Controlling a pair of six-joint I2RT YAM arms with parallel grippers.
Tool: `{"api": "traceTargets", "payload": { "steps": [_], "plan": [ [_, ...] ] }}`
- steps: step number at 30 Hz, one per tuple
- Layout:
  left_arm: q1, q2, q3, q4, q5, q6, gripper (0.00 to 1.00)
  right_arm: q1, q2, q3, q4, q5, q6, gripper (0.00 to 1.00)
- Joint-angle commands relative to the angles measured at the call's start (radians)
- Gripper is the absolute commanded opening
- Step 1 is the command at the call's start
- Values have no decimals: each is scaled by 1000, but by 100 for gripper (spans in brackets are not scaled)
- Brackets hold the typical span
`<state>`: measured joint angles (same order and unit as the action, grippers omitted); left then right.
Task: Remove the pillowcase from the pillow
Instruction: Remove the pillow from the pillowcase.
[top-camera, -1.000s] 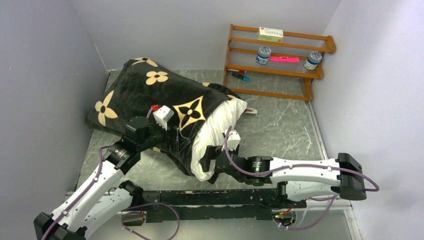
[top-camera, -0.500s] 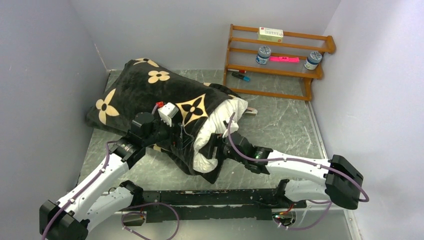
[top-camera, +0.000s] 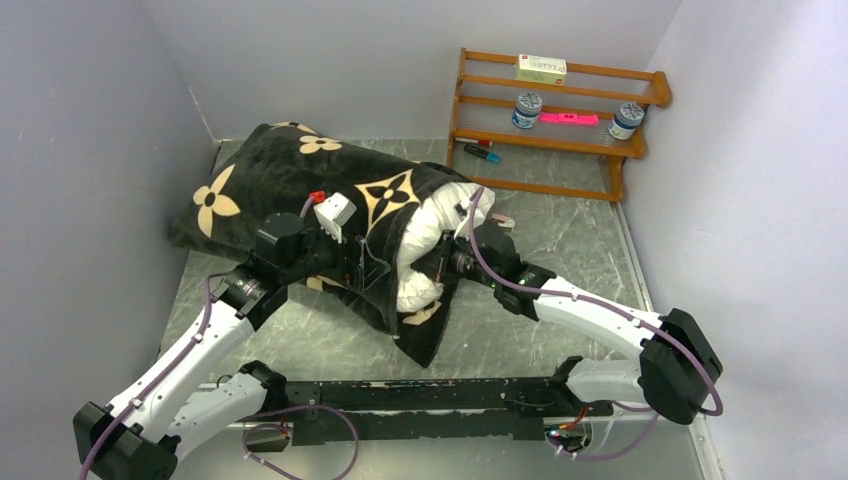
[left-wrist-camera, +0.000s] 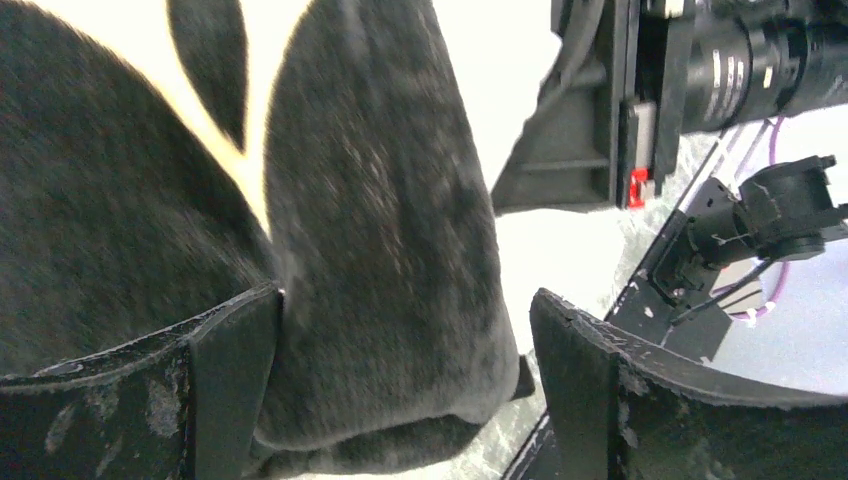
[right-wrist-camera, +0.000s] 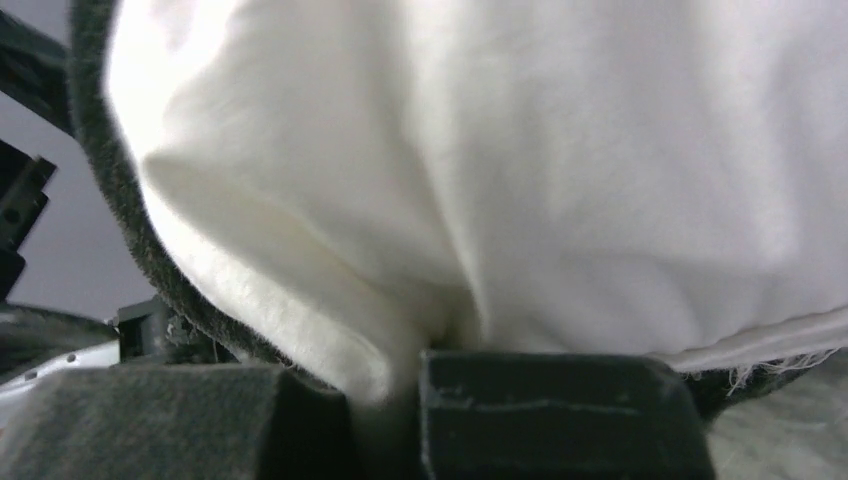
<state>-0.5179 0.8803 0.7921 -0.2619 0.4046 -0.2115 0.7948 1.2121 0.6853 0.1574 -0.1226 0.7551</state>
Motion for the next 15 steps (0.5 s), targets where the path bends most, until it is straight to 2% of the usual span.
{"api": "traceTargets", "payload": {
  "steps": [1, 6, 12, 15],
  "plan": [
    [-5, -21, 17, -66, 80, -65, 96, -69, 13, 161, 129, 45, -88, 0],
    [-7, -30, 8, -115, 90, -112, 94, -111, 49, 173, 202, -26, -36, 0],
    [-21, -23, 16, -241, 5, -118, 94, -116, 80, 192, 242, -50, -17, 0],
    [-31, -35, -16, -235, 45, -172, 94, -117, 89, 188, 259, -62, -5, 0]
  ]
}}
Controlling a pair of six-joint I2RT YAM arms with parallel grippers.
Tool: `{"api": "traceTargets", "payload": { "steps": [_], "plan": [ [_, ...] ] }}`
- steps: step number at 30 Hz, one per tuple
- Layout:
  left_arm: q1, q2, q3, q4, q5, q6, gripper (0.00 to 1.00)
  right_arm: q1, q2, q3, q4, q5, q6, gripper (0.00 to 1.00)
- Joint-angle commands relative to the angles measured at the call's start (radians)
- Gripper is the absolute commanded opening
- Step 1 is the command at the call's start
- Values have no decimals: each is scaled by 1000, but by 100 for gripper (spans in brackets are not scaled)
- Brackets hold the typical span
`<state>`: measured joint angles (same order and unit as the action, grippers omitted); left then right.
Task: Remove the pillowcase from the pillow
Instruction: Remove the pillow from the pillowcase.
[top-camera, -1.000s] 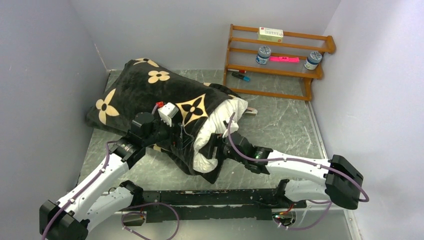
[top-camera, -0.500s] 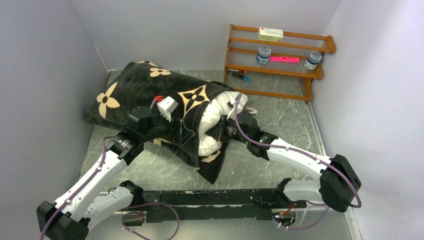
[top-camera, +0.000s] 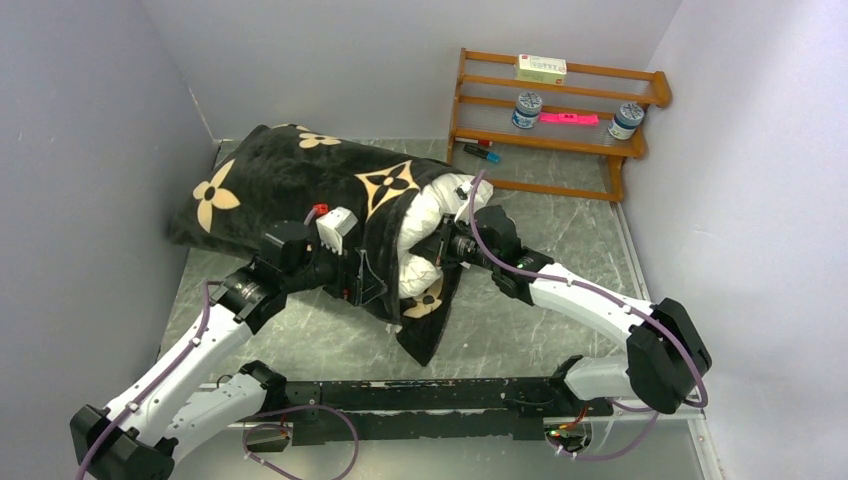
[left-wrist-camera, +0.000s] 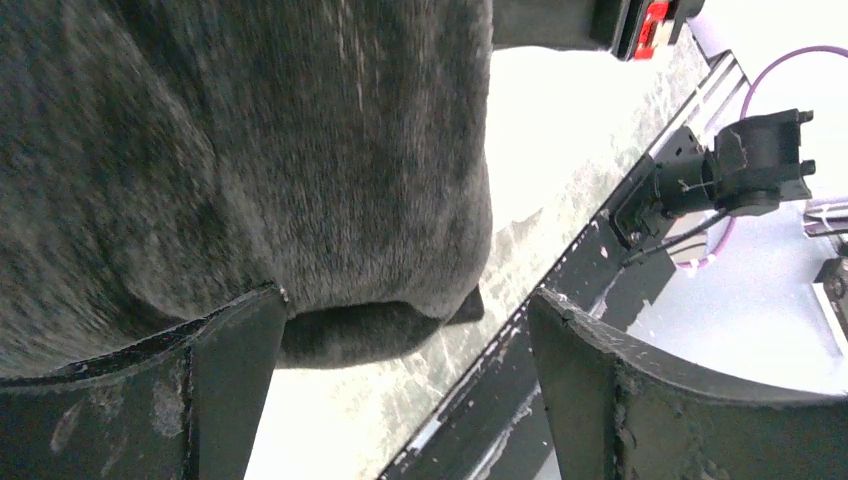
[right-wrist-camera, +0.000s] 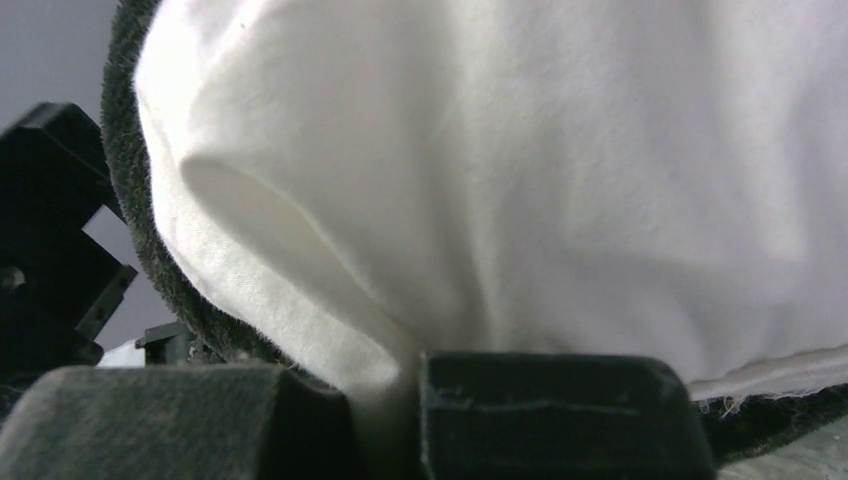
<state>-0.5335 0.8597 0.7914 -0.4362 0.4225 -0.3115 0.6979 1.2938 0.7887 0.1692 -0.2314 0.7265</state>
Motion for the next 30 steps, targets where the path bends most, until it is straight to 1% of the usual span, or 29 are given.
{"api": "traceTargets", "payload": {
  "steps": [1, 2, 4, 7, 10, 13, 17, 21, 24, 28, 30],
  "plan": [
    [-23, -20, -28, -49, 48, -99, 94, -20, 10, 83, 251, 46, 26, 0],
    [-38, -27, -40, -38, 63, -123, 95, -19, 10, 83, 252, 48, 30, 0],
    [-85, -46, -58, -17, 44, -170, 96, -20, 14, 81, 252, 50, 32, 0],
    [-181, -54, -66, -12, -81, -204, 96, -19, 18, 77, 263, 47, 37, 0],
    [-262, -4, -56, -29, -207, -211, 96, -18, 25, 66, 279, 28, 52, 0],
    [-327, 44, -52, -26, -365, -229, 96, -18, 21, 51, 289, 8, 67, 0],
    [-370, 99, -45, -5, -528, -244, 96, -19, -2, 22, 288, 1, 74, 0],
    [-389, 135, -36, 20, -615, -283, 95, -18, -24, -1, 276, -6, 73, 0],
    [-391, 140, -53, 66, -641, -316, 94, -18, -39, -13, 267, -13, 68, 0],
    [-391, 157, -58, 59, -722, -341, 83, -17, -66, -24, 242, -19, 51, 0],
    [-393, 168, -47, 36, -769, -335, 69, -18, -89, -28, 223, -19, 40, 0]
  ]
}}
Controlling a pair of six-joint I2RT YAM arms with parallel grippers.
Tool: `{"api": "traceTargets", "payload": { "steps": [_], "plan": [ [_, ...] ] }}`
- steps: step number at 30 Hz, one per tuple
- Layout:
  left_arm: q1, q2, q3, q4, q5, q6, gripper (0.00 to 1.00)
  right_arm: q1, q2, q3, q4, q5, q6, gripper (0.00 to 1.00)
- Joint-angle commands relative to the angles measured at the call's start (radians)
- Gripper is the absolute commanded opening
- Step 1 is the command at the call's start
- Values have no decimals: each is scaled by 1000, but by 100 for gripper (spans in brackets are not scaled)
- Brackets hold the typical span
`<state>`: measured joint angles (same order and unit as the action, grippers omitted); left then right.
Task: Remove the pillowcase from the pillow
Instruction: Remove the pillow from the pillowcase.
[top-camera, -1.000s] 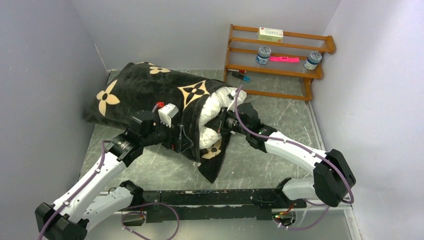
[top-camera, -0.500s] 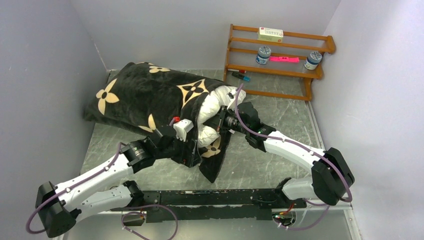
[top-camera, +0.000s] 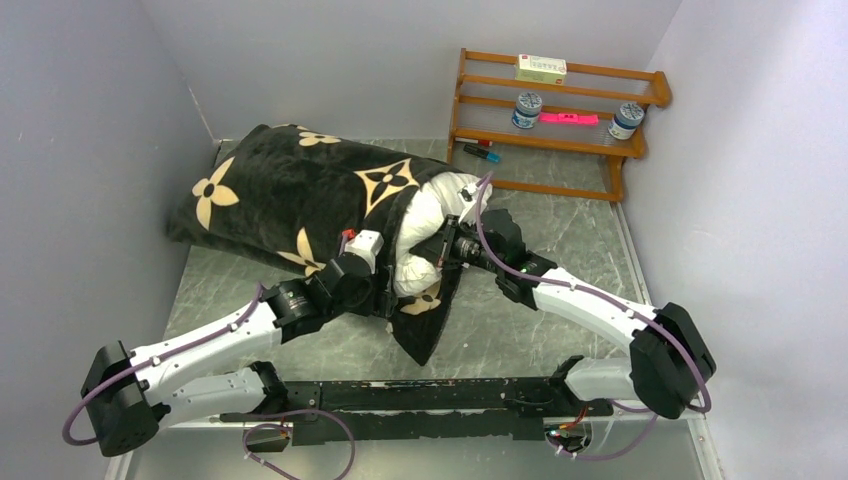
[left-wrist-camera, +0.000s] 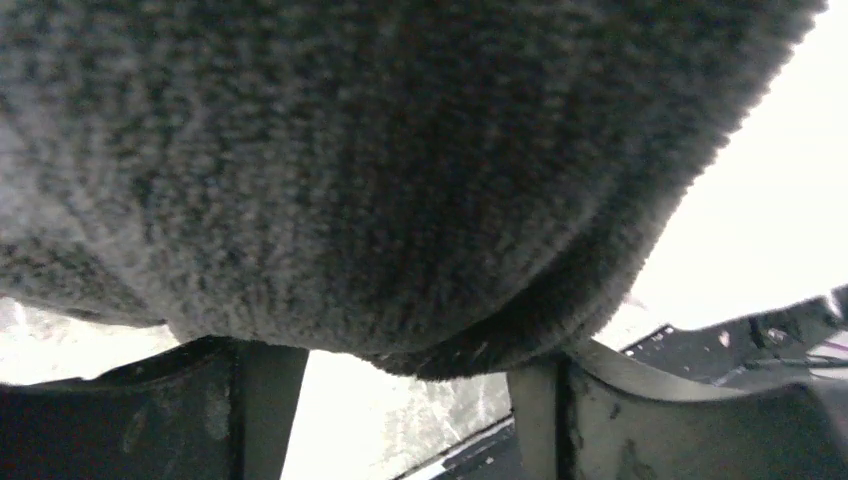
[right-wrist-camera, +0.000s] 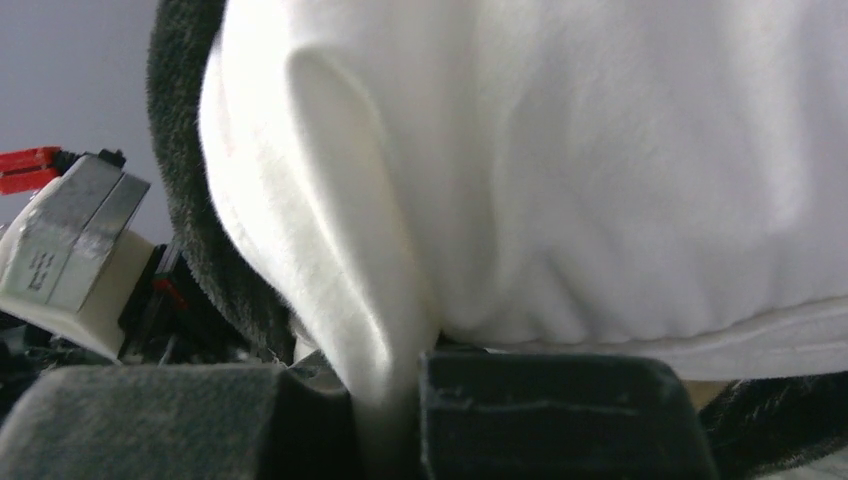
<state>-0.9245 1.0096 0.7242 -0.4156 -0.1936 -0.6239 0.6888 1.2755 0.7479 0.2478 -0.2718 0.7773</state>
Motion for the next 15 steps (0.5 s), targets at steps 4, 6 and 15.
{"api": "traceTargets", "payload": {
  "steps": [4, 6, 15],
  "plan": [
    [0, 31, 23, 3, -217, -5, 34, -8, -116, 5, 107, 14, -32, 0],
    [0, 32, 22, -3, -250, 0, 17, -10, -137, 9, 79, 14, -51, 0],
    [27, 55, 121, -101, -405, 87, 5, -23, -253, 10, -33, 37, -110, 0]
  ]
}}
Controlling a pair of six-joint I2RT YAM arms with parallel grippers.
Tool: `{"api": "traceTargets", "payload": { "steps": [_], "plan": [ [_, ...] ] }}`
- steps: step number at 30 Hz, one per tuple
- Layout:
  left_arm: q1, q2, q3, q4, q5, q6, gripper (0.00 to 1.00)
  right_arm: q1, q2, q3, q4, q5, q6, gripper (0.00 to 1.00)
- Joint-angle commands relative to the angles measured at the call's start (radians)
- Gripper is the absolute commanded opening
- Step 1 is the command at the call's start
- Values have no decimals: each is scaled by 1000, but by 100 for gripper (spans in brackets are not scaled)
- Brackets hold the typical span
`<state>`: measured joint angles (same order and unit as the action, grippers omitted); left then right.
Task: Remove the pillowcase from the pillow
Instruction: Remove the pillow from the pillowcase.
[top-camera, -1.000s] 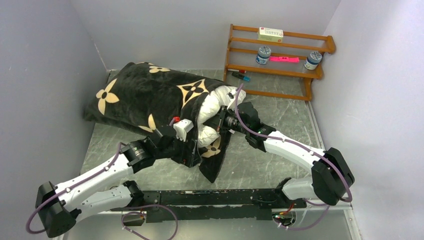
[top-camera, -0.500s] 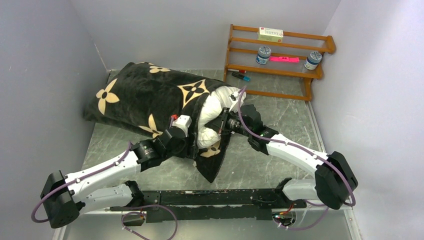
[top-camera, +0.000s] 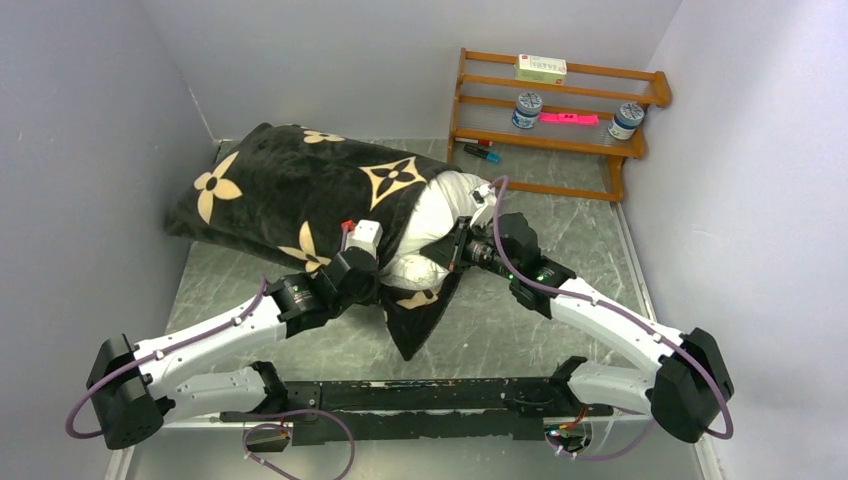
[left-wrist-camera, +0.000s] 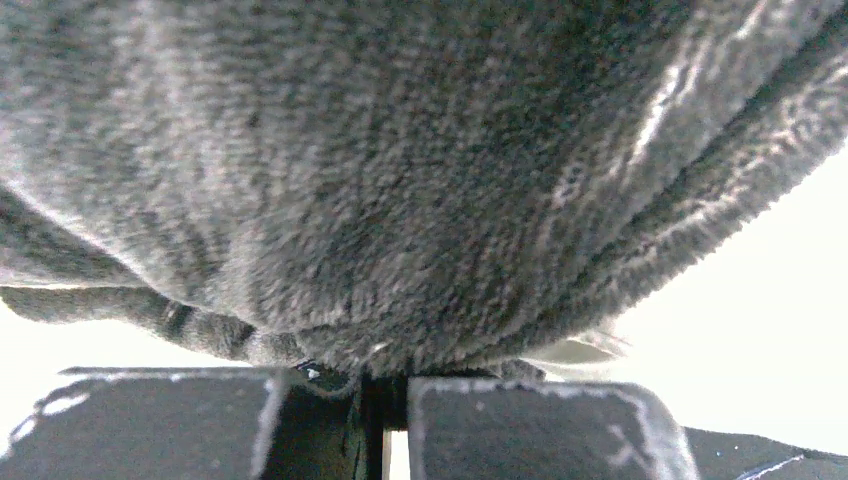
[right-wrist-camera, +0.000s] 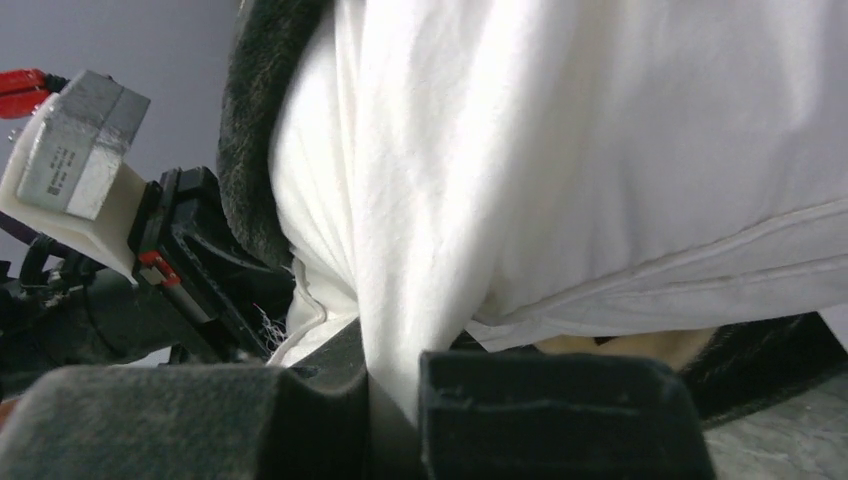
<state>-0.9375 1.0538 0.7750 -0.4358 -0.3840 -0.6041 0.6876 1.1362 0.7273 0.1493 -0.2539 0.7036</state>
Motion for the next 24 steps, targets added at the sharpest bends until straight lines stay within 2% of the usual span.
{"api": "traceTargets", "payload": {
  "steps": [1, 18, 24],
  "plan": [
    [50, 13, 81, -90, -227, 80, 5, -23, -129, 32, 51, 18, -41, 0],
    [408, 40, 106, -72, -150, 253, 5, -37, -323, 132, -311, 74, -206, 0],
    [535, 51, 119, -23, -186, 272, 5, -38, -393, 188, -399, 87, -264, 0]
  ]
}}
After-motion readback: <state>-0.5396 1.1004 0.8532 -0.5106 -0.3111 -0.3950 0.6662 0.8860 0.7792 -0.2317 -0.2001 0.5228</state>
